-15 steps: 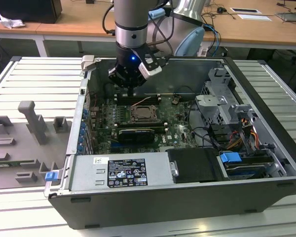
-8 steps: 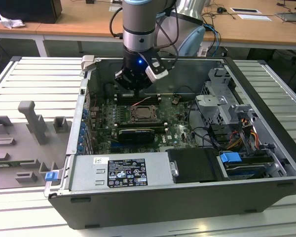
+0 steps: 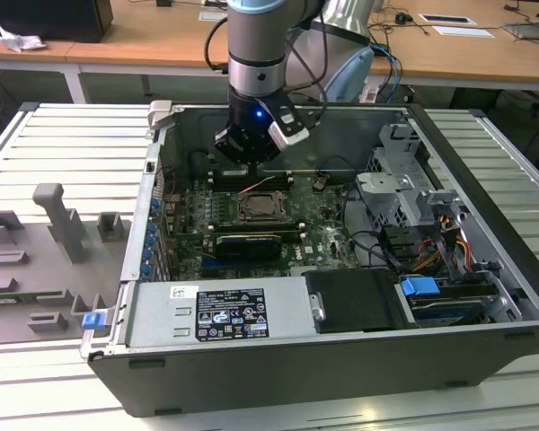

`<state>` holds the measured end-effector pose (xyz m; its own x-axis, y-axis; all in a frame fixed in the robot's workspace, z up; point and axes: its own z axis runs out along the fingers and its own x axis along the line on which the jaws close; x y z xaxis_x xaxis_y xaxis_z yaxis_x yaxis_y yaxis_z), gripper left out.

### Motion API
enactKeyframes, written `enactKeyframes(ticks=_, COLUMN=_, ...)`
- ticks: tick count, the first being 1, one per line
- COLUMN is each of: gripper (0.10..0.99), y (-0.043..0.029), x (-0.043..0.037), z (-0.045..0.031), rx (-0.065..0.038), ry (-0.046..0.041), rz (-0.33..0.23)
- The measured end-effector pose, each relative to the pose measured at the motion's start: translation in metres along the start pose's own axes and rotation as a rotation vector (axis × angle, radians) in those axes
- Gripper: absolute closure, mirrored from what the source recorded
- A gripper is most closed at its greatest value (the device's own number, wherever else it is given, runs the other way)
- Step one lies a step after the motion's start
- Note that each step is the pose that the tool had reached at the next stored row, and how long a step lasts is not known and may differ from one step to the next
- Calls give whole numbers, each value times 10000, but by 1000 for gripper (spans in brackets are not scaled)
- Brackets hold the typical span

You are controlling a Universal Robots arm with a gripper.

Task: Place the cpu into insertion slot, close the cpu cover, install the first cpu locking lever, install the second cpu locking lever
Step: 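Install the first cpu locking lever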

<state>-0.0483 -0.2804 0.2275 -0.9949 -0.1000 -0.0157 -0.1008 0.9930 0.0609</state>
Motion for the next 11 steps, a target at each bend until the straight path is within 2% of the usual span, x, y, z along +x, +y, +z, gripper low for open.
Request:
enactKeyframes(ticks=7, gripper=980, y=-9, x=-71, z=33, rx=4, ry=-8, rz=8)
enactKeyframes(ticks=11, gripper=980, y=-19, x=-154, z=52, rx=3, ry=-12, rz=27)
